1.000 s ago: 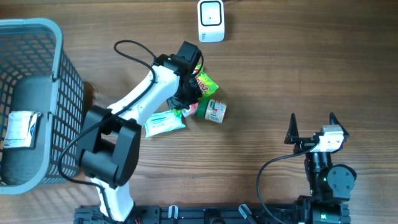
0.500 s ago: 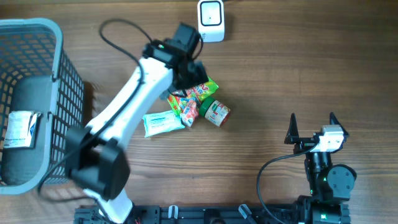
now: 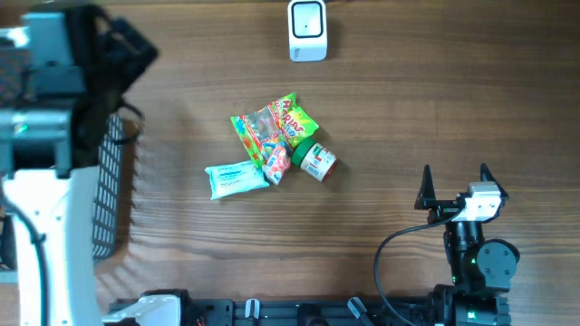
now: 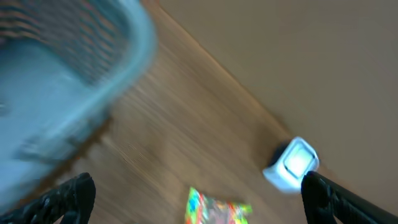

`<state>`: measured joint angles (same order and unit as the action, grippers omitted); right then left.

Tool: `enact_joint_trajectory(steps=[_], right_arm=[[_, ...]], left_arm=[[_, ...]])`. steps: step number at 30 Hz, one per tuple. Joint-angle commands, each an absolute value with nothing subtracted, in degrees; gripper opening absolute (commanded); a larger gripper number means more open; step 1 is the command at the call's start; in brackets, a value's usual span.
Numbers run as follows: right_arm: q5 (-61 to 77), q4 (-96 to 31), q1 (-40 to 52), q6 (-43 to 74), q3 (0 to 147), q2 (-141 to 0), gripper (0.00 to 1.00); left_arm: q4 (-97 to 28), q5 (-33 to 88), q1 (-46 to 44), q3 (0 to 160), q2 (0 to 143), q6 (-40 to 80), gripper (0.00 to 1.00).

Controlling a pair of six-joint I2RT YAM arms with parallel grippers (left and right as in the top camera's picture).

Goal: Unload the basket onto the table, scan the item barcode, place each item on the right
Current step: 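Withdraw the left gripper back into the basket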

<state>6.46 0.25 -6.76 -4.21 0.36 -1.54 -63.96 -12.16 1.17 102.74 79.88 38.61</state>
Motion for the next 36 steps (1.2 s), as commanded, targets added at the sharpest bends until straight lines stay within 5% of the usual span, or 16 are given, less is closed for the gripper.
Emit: enact_joint_trajectory(steps=[1,7,14,36], right_arm=[[7.38,0.51,-6.55,-4.51,0.30,-1.34,1.00],[7.38,0.51,-6.55,-4.51,0.30,-1.34,1.00],[7.38,0.51,-6.55,-4.51,0.30,-1.34,1.00],[7.38,0.51,-6.55,-4.51,0.30,-1.34,1.00]], left_arm=[[-65.47,-12.91,12.95,103.20,79.07,40.45,1.00],[-71.11,-7.31,32.69,103.18,80.53,50.43,1.00],[-75.70,-5.08,44.14,103.13,87.15,53.21,1.00],[-78.15,-15.53,44.88,103.07,110.06,51.07,1.00]])
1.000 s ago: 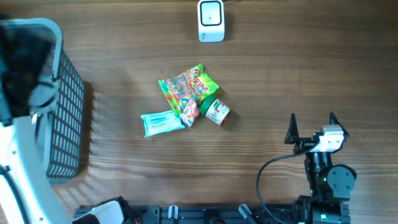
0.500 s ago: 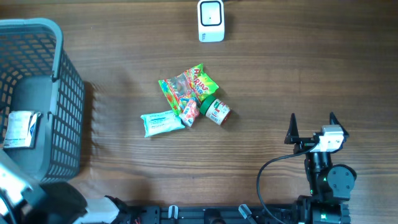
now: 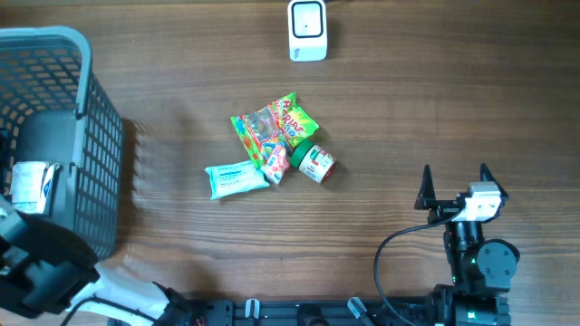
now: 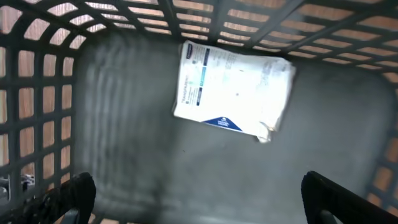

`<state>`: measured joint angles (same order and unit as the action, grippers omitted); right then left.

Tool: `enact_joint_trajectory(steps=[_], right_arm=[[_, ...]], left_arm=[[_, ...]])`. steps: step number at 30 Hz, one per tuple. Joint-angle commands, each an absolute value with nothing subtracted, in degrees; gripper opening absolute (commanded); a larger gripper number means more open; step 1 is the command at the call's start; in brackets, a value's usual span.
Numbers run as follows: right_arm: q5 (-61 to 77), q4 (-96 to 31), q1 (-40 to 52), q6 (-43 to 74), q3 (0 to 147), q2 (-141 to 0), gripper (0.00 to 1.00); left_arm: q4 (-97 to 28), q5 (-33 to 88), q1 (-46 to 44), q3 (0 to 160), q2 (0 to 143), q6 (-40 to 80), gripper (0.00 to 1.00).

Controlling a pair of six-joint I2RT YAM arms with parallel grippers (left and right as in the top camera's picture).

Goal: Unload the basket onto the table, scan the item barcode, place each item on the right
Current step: 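Withdraw the left gripper back into the basket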

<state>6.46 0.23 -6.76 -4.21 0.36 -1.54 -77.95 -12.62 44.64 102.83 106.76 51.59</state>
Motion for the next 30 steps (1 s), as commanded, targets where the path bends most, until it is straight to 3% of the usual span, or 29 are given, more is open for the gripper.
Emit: enact_joint_trajectory(steps=[1,21,30], right_arm=[[7.38,0.54,-6.55,-4.51,0.30,-1.34,1.00],[7.38,0.51,-6.55,-4.51,0.30,-1.34,1.00],[7.38,0.54,-6.55,-4.51,0.30,-1.34,1.00]], left_arm=[[-78.89,-16.12,44.91,103.07,111.07,52.36,1.00],[-76.14,-20.78,44.86,99.96,117.40,54.39,1.00],[-65.36,-20.88,44.47,87.70,117.40,48.18,1.00]])
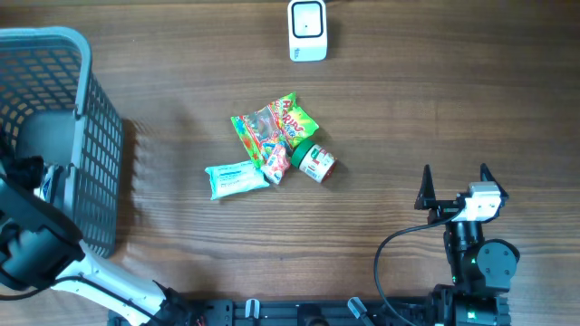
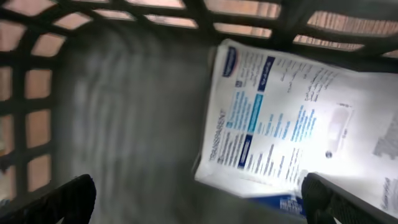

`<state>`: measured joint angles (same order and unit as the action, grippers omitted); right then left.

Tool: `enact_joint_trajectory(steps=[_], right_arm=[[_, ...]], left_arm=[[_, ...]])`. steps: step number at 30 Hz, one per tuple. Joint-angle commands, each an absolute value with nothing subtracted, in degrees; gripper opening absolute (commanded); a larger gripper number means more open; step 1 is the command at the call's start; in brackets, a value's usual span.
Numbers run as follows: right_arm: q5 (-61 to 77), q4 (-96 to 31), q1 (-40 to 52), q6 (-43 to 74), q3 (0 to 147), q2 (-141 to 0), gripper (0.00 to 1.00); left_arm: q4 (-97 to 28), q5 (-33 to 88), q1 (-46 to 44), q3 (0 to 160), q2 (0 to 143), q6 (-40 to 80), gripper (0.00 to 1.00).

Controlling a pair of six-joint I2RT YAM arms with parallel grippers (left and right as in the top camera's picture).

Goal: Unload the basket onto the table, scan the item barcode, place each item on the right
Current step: 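Withdraw the left gripper back into the basket, then grasp the white tissue pack in the basket with the left gripper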

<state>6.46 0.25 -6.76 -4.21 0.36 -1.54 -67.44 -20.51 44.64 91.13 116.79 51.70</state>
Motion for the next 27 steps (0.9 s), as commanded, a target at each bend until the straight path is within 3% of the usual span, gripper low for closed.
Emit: enact_joint_trajectory(steps=[1,9,11,12,15,16,27], right_arm=[[7.38,0.54,-6.55,-4.51,0.30,-1.34,1.00],[7.38,0.51,-6.55,-4.51,0.30,-1.34,1.00],[7.38,0.54,-6.55,-4.51,0.30,-1.34,1.00],[7.38,0.51,-6.55,-4.49,0.30,-1.34,1.00],[7.38,0.51,-6.55,-4.51,0.30,-1.34,1.00],[7.35,0.51,-6.55,-4.51,0.30,-1.34,1.00],[7.38,0.54,-6.55,-4.51,0.30,-1.34,1.00]], left_arm=[[-64.14,-20.91,44.49,86.54,117.40,48.18,1.00],[-60.36,-20.86,44.47,84.31,117.40,48.21,0.98],[-60.40,-20.62,44.47,84.31,117.40,48.21,0.76],[-60.45,-19.92,44.47,84.31,117.40,48.18,0.56],[-60.75,-16.32,43.94,84.31,117.40,48.21,0.17],[-60.95,-15.16,43.18,84.31,117.40,48.21,0.12],[-59.05,-14.39,29.58,84.31,117.38,48.25,0.15]])
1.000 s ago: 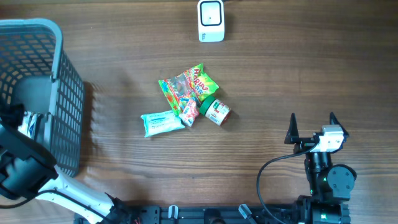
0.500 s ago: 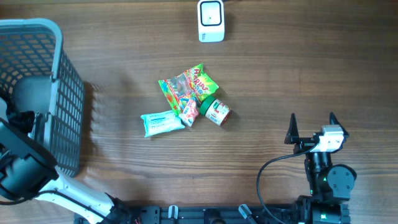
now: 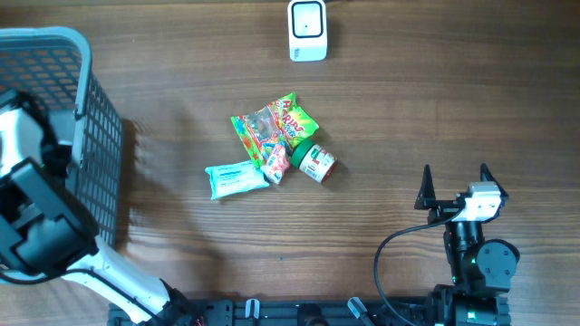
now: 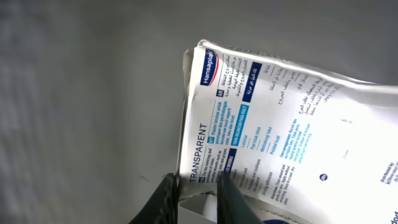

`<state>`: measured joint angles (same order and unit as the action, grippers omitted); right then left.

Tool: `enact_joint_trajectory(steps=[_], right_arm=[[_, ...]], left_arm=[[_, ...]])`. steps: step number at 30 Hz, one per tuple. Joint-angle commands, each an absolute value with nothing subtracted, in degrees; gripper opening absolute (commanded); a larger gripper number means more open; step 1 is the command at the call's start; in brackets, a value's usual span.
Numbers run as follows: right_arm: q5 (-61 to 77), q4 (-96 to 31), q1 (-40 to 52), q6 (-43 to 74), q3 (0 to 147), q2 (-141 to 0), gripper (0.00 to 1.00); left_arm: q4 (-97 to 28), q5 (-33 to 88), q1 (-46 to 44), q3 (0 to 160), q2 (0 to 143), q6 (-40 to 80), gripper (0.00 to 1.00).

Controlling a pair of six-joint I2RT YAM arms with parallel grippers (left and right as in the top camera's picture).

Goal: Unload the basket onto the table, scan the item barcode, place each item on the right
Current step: 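Grasp the white tissue pack in the basket with the left gripper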

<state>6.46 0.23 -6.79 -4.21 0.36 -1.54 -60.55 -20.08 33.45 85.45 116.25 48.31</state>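
A white plaster box [image 4: 273, 124] with blue print lies on the grey floor of the basket [image 3: 91, 100] at the table's left. My left gripper [image 4: 196, 198] is down inside the basket, shut on the box's near left corner, one dark finger [image 4: 165, 194] outside the edge and the other on the printed face. In the overhead view the left arm [image 3: 32, 204] hides the box. The white scanner [image 3: 307, 30] stands at the far edge. My right gripper [image 3: 455, 186] rests open at the near right, holding nothing.
A pile lies mid-table: a colourful candy bag [image 3: 274, 120], a green-lidded jar [image 3: 314, 160], a teal packet [image 3: 236, 177] and a small red-and-white packet [image 3: 276, 161]. The basket's mesh wall [image 3: 101, 172] stands between the left arm and the pile.
The left gripper has dropped lower onto the box. Its fingers, then wide apart at the frame corners, now stand together on the box's corner. The right arm and pile are unchanged.
The left gripper was open above the table near the basket, with the scanner in sight. Then it looked down into the basket at the white box. Then it was closer over the box, still open, and now it is shut on the box's corner.
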Motion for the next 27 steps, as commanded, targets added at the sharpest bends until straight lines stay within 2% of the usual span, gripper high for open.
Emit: enact_joint_trajectory(steps=[1,4,7,18,19,20,21,22,27], right_arm=[[7.38,0.51,-6.55,-4.51,0.30,-1.34,1.00],[7.38,0.51,-6.55,-4.51,0.30,-1.34,1.00],[7.38,0.54,-6.55,-4.51,0.30,-1.34,1.00],[7.38,0.54,-6.55,-4.51,0.30,-1.34,1.00],[7.38,0.51,-6.55,-4.51,0.30,-1.34,1.00],[7.38,0.54,-6.55,-4.49,0.30,-1.34,1.00],[7.38,0.54,-6.55,-4.51,0.30,-1.34,1.00],[7.38,0.54,-6.55,-4.49,0.30,-1.34,1.00],[7.38,0.54,-6.55,-4.54,0.30,-1.34,1.00]], left_arm=[[-58.87,-14.39,29.08,84.33,117.34,48.45,0.15],[-59.35,-14.37,28.71,84.84,117.19,48.86,0.15],[-59.90,-14.39,29.06,85.03,116.29,48.82,0.04],[-60.64,-16.60,29.15,85.19,106.37,48.84,0.04],[-60.80,-17.34,29.15,85.19,105.23,48.84,0.24],[-60.84,-17.67,29.17,85.19,104.84,48.84,0.55],[-60.84,-17.58,29.36,85.19,104.79,48.90,0.96],[-60.84,-17.63,29.54,84.95,104.92,49.54,1.00],[-56.45,-17.39,32.18,78.78,105.01,52.84,1.00]])
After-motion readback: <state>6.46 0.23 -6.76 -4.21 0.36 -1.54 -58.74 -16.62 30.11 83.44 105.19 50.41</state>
